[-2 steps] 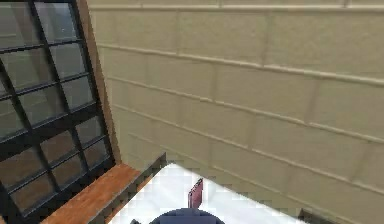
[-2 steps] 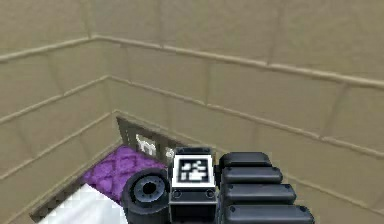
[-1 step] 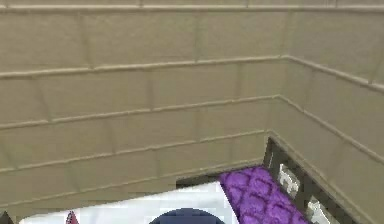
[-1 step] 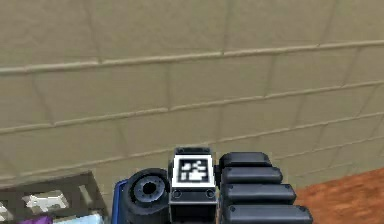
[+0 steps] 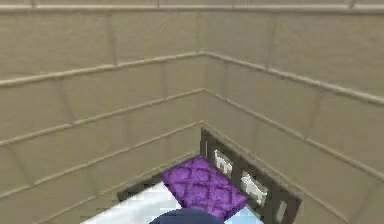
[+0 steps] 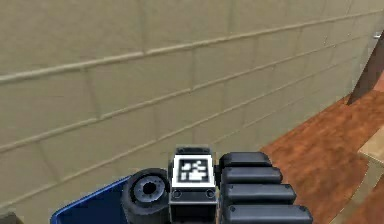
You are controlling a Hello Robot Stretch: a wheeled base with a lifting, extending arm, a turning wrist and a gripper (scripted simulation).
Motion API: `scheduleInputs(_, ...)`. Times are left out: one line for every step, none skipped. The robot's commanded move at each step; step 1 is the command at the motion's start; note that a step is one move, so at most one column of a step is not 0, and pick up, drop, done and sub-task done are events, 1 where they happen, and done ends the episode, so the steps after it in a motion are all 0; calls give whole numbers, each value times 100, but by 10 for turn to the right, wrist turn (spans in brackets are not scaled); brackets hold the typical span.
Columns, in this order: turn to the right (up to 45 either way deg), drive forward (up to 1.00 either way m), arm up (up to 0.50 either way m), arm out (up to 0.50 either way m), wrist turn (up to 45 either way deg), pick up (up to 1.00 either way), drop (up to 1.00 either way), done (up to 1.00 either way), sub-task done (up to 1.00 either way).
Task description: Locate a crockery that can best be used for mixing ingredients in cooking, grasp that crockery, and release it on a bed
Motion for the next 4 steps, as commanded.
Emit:
scheduleInputs(-450, 0, 0, 0, 0, 0, 0, 0, 0)
scheduleInputs(-210, 0, 0, 0, 0, 0, 0, 0, 0)
scheduleInputs(-450, 0, 0, 0, 0, 0, 0, 0, 0)
scheduleInputs(-90, 0, 0, 0, 0, 0, 0, 0, 0)
